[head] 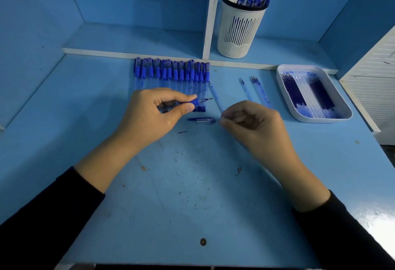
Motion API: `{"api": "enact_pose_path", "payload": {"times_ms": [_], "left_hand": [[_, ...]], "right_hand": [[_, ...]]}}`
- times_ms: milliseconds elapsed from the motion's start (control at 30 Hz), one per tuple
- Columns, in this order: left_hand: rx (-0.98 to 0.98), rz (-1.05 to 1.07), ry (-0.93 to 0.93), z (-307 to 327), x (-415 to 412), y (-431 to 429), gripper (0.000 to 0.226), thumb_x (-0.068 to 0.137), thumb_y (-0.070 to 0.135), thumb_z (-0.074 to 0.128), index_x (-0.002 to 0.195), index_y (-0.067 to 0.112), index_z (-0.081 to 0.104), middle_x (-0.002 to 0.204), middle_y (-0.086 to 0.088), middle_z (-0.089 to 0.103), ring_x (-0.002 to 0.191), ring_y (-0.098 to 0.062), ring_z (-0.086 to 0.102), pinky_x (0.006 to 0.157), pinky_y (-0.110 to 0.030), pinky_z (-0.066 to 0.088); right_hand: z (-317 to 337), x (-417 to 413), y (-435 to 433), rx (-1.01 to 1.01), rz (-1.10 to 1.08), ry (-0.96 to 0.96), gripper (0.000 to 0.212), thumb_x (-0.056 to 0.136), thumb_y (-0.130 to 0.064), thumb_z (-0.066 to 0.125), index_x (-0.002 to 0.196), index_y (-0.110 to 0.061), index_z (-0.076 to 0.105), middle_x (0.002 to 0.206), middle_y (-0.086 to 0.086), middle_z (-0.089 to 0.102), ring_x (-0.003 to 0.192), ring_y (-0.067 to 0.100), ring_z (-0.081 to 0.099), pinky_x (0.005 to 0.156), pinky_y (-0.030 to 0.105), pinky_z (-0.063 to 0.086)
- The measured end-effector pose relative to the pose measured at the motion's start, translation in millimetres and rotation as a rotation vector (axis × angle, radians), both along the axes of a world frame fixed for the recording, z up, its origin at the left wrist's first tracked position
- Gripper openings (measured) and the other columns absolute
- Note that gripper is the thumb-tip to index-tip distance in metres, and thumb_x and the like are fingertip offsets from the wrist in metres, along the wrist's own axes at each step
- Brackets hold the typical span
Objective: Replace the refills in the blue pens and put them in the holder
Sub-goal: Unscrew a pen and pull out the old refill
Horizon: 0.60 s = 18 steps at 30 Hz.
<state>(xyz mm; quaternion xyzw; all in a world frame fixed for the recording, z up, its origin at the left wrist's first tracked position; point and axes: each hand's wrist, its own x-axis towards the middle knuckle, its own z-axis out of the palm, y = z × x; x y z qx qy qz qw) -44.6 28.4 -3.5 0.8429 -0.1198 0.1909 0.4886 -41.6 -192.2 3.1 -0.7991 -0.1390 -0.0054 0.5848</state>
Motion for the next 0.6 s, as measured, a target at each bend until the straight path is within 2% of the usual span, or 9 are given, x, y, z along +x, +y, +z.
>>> {"api": "enact_pose_path", "payload": {"times_ms": [67, 133, 200, 267, 433, 600], "left_hand": [[0.004, 0.005, -0.007, -1, 1, 0, 0.014, 0.083, 0.011, 0.077, 0.098, 0.011, 0.076, 0.098, 0.015, 0.071, 0.08, 0.002, 0.068, 0.074, -0.011, 0.051], [0.005, 0.011, -0.013, -4, 2, -1, 0.015, 0.082, 0.012, 0.077, 0.097, 0.013, 0.077, 0.097, 0.016, 0.072, 0.079, 0.003, 0.068, 0.074, -0.012, 0.051], [0.004, 0.016, -0.008, -5, 2, -3, 0.016, 0.082, 0.013, 0.078, 0.098, 0.014, 0.077, 0.094, 0.017, 0.072, 0.077, 0.004, 0.067, 0.072, -0.01, 0.05], [0.006, 0.019, -0.003, -6, 1, -3, 0.017, 0.082, 0.015, 0.078, 0.099, 0.016, 0.077, 0.092, 0.019, 0.071, 0.076, 0.003, 0.067, 0.071, -0.01, 0.048], [0.004, 0.015, 0.006, -7, 1, -2, 0.016, 0.082, 0.017, 0.078, 0.098, 0.019, 0.076, 0.097, 0.015, 0.073, 0.078, -0.004, 0.069, 0.072, -0.015, 0.052], [0.014, 0.011, 0.018, -6, 0, -2, 0.014, 0.083, 0.013, 0.077, 0.097, 0.014, 0.077, 0.099, 0.015, 0.073, 0.078, 0.0, 0.069, 0.072, -0.015, 0.052]], "right_hand": [[-3, -4, 4, -0.17, 0.04, -0.062, 0.009, 0.082, -0.005, 0.073, 0.085, -0.013, 0.071, 0.07, -0.012, 0.064, 0.066, 0.003, 0.061, 0.066, 0.012, 0.047], [-7, -6, 7, -0.307, 0.07, -0.188, 0.011, 0.081, -0.004, 0.072, 0.088, -0.013, 0.07, 0.078, -0.005, 0.066, 0.072, 0.009, 0.062, 0.072, 0.02, 0.051], [-10, -5, 10, -0.38, 0.092, -0.278, 0.012, 0.081, -0.001, 0.07, 0.09, -0.01, 0.069, 0.081, 0.0, 0.066, 0.072, 0.012, 0.061, 0.074, 0.023, 0.051], [-10, -5, 11, -0.418, 0.095, -0.289, 0.012, 0.081, -0.001, 0.069, 0.091, -0.008, 0.068, 0.082, 0.002, 0.065, 0.07, 0.013, 0.06, 0.072, 0.023, 0.049], [-9, -6, 12, -0.432, 0.083, -0.266, 0.015, 0.081, -0.001, 0.07, 0.094, -0.008, 0.068, 0.083, 0.002, 0.066, 0.071, 0.012, 0.06, 0.073, 0.019, 0.049], [-2, -5, 5, -0.273, 0.035, -0.126, 0.017, 0.079, -0.007, 0.075, 0.094, -0.012, 0.068, 0.084, 0.0, 0.067, 0.075, 0.009, 0.063, 0.076, 0.012, 0.05]]}}
